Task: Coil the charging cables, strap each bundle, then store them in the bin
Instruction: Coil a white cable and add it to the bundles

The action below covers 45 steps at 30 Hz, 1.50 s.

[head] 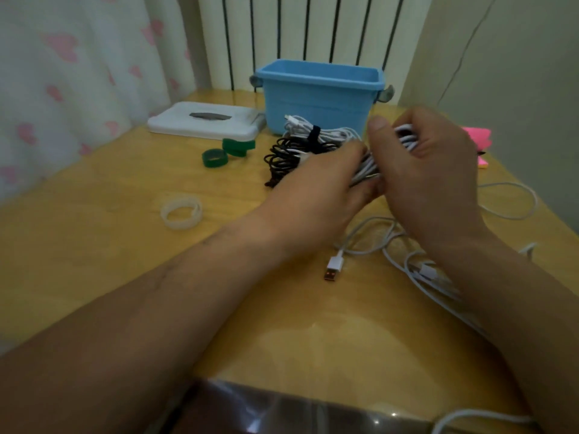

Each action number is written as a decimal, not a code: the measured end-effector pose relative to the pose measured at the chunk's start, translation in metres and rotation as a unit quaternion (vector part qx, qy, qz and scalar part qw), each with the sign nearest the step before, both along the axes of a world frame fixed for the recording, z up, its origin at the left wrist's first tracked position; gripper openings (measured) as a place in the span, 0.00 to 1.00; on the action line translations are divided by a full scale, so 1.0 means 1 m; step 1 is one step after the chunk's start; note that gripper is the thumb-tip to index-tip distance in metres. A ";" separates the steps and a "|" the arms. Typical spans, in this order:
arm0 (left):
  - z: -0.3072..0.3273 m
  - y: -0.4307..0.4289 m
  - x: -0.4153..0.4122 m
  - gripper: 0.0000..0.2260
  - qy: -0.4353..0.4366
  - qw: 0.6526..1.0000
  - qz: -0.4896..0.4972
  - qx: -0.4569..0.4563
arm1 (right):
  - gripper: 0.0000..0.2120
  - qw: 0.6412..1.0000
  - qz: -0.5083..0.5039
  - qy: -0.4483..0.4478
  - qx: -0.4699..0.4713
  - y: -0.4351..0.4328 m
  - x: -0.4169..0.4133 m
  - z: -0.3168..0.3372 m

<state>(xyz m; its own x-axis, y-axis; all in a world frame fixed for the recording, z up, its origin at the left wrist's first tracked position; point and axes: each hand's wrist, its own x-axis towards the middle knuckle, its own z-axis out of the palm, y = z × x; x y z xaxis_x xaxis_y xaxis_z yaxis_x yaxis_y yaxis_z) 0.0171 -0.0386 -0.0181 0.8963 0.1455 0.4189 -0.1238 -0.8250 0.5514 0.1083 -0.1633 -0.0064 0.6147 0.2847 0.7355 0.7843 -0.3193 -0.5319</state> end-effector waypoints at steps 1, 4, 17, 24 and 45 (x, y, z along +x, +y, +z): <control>-0.001 0.000 0.001 0.14 0.002 1.000 0.008 0.016 | 0.19 1.000 -0.002 -0.004 0.001 0.000 -0.002 -0.001; 0.001 -0.001 -0.002 0.14 0.005 0.997 0.034 0.072 | 0.18 1.000 0.000 -0.024 0.008 0.001 -0.007 -0.001; 0.036 0.083 -0.033 0.20 -0.251 0.859 0.098 -0.435 | 0.05 0.921 0.151 0.082 -0.351 0.021 -0.015 0.055; 0.047 0.107 -0.045 0.15 -0.328 0.722 0.016 -0.609 | 0.18 0.838 0.291 -0.151 -0.437 0.107 -0.077 0.002; 0.009 0.053 -0.013 0.09 0.028 0.888 -0.096 -0.450 | 0.07 0.876 0.344 0.339 -0.009 0.023 -0.005 -0.012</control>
<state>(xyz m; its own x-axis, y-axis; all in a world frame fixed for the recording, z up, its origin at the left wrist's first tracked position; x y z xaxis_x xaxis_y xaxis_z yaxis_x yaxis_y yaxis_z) 0.0045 0.0145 -0.0087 0.9565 0.2402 0.1653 -0.1667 -0.0146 0.9859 0.1031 -0.1404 -0.0188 0.5871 0.7669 0.2592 0.3006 0.0908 -0.9494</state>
